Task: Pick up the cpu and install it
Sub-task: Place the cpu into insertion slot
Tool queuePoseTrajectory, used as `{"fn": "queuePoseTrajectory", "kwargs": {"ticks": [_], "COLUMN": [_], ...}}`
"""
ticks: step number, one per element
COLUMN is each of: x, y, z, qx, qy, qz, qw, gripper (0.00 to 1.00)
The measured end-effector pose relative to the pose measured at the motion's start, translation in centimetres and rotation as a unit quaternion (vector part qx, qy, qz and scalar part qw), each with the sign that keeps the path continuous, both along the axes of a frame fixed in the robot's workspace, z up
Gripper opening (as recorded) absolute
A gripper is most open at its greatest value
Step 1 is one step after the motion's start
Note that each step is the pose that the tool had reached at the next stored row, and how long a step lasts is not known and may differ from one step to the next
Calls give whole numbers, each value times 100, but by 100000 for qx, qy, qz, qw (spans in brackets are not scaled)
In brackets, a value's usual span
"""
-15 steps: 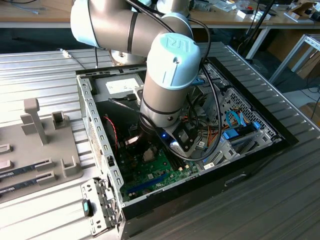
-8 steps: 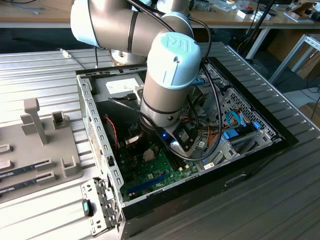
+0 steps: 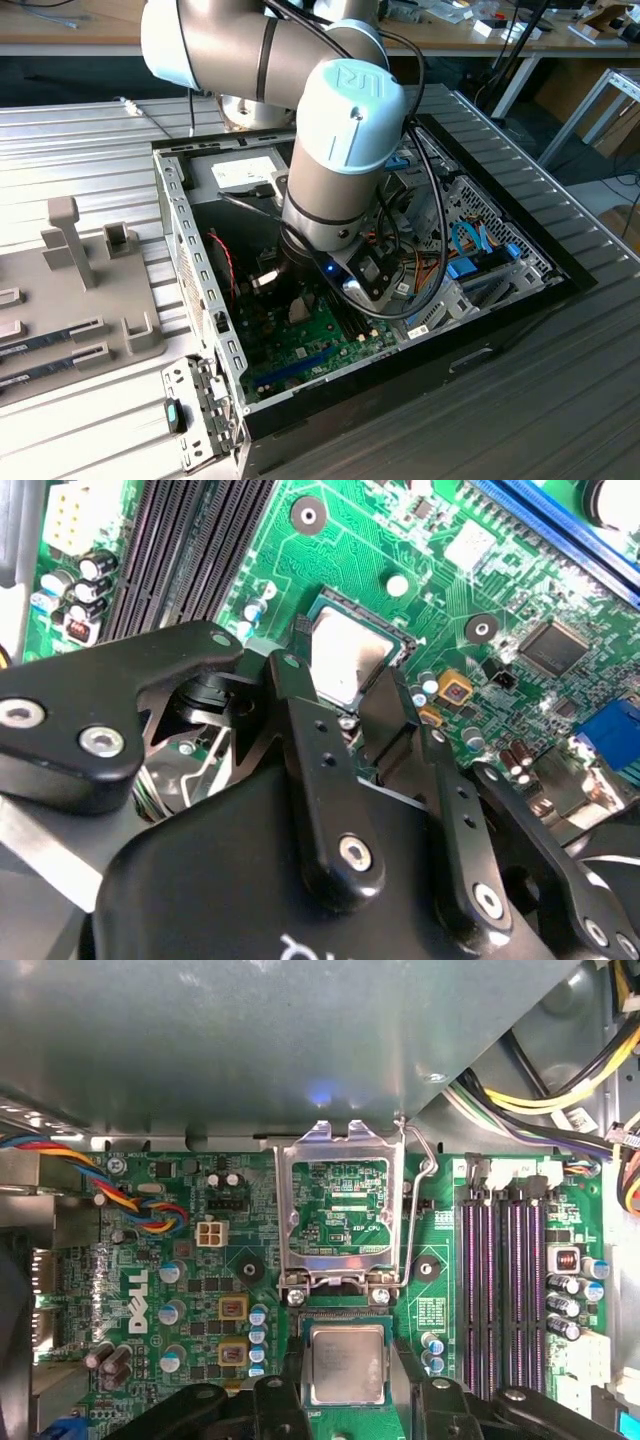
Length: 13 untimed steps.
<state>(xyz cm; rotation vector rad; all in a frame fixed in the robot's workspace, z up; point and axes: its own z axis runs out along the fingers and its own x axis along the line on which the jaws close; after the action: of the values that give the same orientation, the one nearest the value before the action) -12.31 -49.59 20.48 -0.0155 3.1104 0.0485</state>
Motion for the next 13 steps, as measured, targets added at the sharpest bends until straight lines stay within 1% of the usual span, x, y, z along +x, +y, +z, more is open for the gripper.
{"fn": "queuePoseTrajectory", "kwargs": {"ticks": [1, 2, 4, 7, 8, 9, 12, 13], "x": [2, 2, 4, 9, 9, 9, 9, 9], "y": [0, 0, -1, -1, -1, -1, 0, 0], "z": [-15, -24, -30, -34, -34, -34, -33, -33], "qx": [-2, 5, 29, 219, 331, 715, 1223, 1336], "qy": [107, 140, 172, 174, 177, 175, 183, 178], "qz": [-7, -9, -2, -4, -5, 1, 0, 2], "qw": [100000, 100000, 100000, 100000, 99999, 99997, 99992, 99991], "gripper": [46, 46, 46, 46, 46, 46, 45, 41]}}
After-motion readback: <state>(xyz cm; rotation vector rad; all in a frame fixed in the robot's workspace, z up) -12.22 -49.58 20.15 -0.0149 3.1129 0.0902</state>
